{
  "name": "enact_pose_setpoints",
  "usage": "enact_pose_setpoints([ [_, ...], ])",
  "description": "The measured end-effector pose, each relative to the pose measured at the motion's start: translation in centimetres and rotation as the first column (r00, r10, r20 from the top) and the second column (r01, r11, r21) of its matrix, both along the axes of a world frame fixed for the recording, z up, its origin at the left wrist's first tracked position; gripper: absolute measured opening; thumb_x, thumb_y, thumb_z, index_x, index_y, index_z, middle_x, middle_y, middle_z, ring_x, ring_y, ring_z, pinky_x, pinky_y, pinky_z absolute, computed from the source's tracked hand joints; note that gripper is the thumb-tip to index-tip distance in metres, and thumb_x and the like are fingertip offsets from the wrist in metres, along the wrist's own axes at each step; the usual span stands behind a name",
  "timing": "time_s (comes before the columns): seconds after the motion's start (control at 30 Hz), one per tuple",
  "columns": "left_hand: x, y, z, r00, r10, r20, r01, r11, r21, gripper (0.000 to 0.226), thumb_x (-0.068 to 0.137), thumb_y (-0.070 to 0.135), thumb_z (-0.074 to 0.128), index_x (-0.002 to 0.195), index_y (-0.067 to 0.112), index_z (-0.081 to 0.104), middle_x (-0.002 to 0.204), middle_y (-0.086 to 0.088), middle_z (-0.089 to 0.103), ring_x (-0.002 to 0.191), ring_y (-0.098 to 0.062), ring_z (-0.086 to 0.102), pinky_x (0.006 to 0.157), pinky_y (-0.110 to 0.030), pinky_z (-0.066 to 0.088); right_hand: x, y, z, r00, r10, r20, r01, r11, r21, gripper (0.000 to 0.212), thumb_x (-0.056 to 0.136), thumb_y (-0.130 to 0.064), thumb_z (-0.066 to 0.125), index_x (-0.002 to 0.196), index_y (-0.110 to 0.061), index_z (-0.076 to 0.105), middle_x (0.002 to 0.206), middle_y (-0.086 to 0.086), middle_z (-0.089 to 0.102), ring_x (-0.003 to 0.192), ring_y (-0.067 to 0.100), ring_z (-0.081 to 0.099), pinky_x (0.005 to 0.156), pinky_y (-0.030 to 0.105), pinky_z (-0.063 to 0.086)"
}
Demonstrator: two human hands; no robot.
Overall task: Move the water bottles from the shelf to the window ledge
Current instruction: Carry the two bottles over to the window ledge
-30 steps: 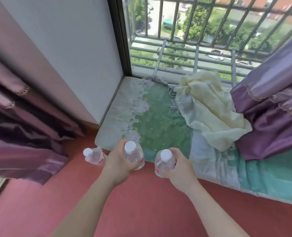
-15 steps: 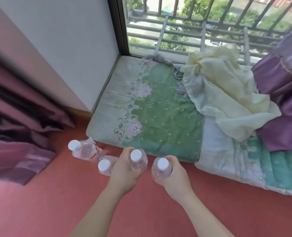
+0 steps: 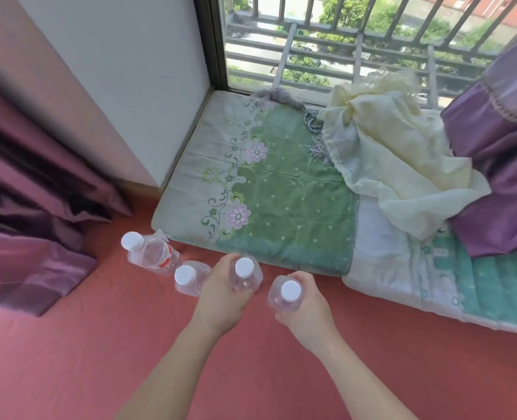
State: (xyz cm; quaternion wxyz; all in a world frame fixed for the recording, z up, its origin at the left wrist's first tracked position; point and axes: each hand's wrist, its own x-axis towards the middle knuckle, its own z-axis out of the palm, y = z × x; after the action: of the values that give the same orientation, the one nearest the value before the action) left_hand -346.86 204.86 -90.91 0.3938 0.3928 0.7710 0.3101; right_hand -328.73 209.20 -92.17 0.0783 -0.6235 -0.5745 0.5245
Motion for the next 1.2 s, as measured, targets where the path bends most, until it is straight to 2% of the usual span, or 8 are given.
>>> enact_pose_setpoints([
  [0.23, 0.2, -0.4, 0.4, 1.0, 0.003, 0.003, -0.003, 1.0, 0.021, 0.051, 0.079, 0.019, 0.078, 0.116, 0.038, 0.049, 0.113, 0.02, 0.059, 0.105, 0.005, 0.055, 0.089, -0.028, 0.047, 0.5, -0.4, 0.5, 1.0, -0.006, -0.009, 0.006, 1.0, 0.019, 0.069, 0.065, -0.009, 0.081, 0.119, -0.034, 0.048, 0.11, -0.016, 0.062, 0.101, 0.009, 0.061, 0.082, 0.027, 0.05],
  [0.43, 0.4, -0.3, 1.0, 1.0, 0.003, 0.009, -0.003, 1.0, 0.005, 0.061, 0.075, 0.018, 0.079, 0.128, 0.031, 0.05, 0.122, 0.012, 0.059, 0.112, -0.01, 0.057, 0.098, -0.04, 0.05, 1.0, -0.2, 1.9, 0.999, 0.039, -0.009, -0.039, 0.998, 0.046, 0.081, 0.066, -0.012, 0.084, 0.135, -0.031, 0.045, 0.124, -0.017, 0.055, 0.113, 0.008, 0.054, 0.091, 0.023, 0.042],
  [0.57, 0.8, -0.2, 2.0, 1.0, -0.013, -0.016, 0.013, 1.0, -0.012, 0.081, 0.074, 0.018, 0.081, 0.145, 0.023, 0.041, 0.141, 0.009, 0.048, 0.128, -0.008, 0.046, 0.11, -0.031, 0.038, 1.8, -0.3, 2.7, 0.999, 0.045, -0.004, -0.045, 0.998, 0.05, 0.085, 0.066, -0.014, 0.085, 0.137, -0.032, 0.044, 0.13, -0.019, 0.051, 0.119, 0.003, 0.05, 0.096, 0.02, 0.038],
  [0.73, 1.7, -0.1, 5.1, 0.999, -0.005, -0.048, 0.007, 0.998, 0.056, 0.08, 0.077, 0.019, 0.082, 0.145, 0.025, 0.04, 0.138, 0.017, 0.042, 0.126, 0.004, 0.037, 0.108, -0.02, 0.028, 2.5, -0.3, 5.3, 0.997, 0.077, 0.008, -0.077, 0.995, 0.059, 0.091, 0.066, -0.016, 0.088, 0.142, -0.032, 0.041, 0.137, -0.02, 0.046, 0.123, -0.001, 0.043, 0.104, 0.022, 0.035],
  [0.87, 1.8, -0.8, 9.3, 0.996, 0.011, -0.092, -0.004, 0.997, 0.072, 0.077, 0.078, 0.023, 0.08, 0.144, 0.029, 0.04, 0.14, 0.02, 0.04, 0.131, 0.001, 0.037, 0.113, -0.028, 0.033, 3.1, -0.1, 9.5, 0.992, 0.123, 0.024, -0.124, 0.992, 0.04, 0.094, 0.066, -0.015, 0.089, 0.144, -0.032, 0.039, 0.142, -0.019, 0.043, 0.121, -0.003, 0.04, 0.102, 0.019, 0.032],
  [1.0, 1.2, -1.7, 15.3, 0.988, -0.044, -0.151, 0.051, 0.998, 0.038, 0.075, 0.08, 0.028, 0.078, 0.144, 0.028, 0.041, 0.147, 0.014, 0.042, 0.135, -0.002, 0.037, 0.111, -0.022, 0.031, 3.3, -0.3, 15.7, 0.987, 0.159, 0.016, -0.16, 0.987, 0.016, 0.102, 0.064, -0.021, 0.091, 0.149, -0.033, 0.035, 0.148, -0.017, 0.039, 0.126, -0.004, 0.038, 0.106, 0.02, 0.031],
  [1.1, 0.9, -2.3, 21.6, 0.974, -0.089, -0.21, 0.093, 0.996, 0.012, 0.069, 0.082, 0.03, 0.076, 0.143, 0.024, 0.044, 0.145, 0.013, 0.044, 0.127, 0.001, 0.04, 0.094, 0.001, 0.027, 3.5, -0.6, 22.0, 0.982, 0.187, 0.016, -0.187, 0.982, -0.004, 0.103, 0.065, -0.025, 0.09, 0.151, -0.033, 0.033, 0.149, -0.016, 0.038, 0.127, -0.004, 0.037, 0.108, 0.021, 0.032],
  [1.2, 0.8, -2.5, 28.7, 0.962, -0.13, -0.238, 0.132, 0.991, -0.011, 0.06, 0.086, 0.031, 0.072, 0.141, 0.022, 0.047, 0.14, 0.012, 0.046, 0.116, 0.0, 0.043, 0.087, -0.006, 0.031, 3.6, -0.7, 29.4, 0.981, 0.192, 0.023, -0.192, 0.981, 0.018, 0.096, 0.071, -0.029, 0.086, 0.15, -0.032, 0.033, 0.149, -0.015, 0.039, 0.125, -0.005, 0.036, 0.104, 0.019, 0.029],
])
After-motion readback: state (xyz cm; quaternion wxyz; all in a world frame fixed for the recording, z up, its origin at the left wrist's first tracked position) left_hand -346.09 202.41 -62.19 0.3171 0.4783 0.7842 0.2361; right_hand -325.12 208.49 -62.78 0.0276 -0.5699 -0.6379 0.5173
